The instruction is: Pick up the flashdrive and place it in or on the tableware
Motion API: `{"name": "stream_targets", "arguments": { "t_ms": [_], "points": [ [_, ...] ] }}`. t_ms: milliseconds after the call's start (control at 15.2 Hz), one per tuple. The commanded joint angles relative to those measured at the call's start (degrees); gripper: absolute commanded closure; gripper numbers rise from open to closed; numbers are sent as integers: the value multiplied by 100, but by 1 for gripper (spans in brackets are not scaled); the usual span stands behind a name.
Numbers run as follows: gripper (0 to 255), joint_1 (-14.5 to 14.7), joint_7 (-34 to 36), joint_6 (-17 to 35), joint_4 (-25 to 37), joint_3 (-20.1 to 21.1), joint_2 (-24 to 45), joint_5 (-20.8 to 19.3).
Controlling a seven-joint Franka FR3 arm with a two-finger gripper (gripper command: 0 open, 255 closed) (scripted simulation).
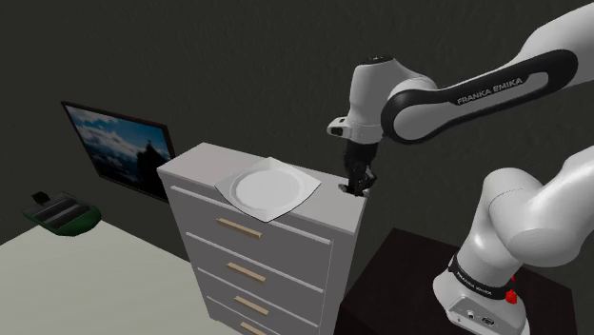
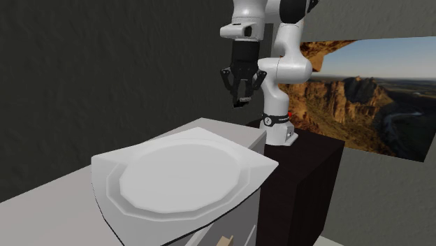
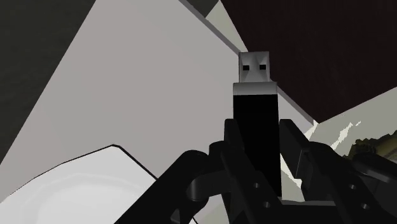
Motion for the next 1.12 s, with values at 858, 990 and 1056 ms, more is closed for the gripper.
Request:
{"name": "stream_targets", "arguments": {
  "t_ms": [858,990,1056],
  "points": [
    [255,68,35,-23,2820,45,2802,99],
    [255,74,34,-106,3346,51,3246,114],
    [255,76,33,-158,3620,55,3467,121]
  ]
}}
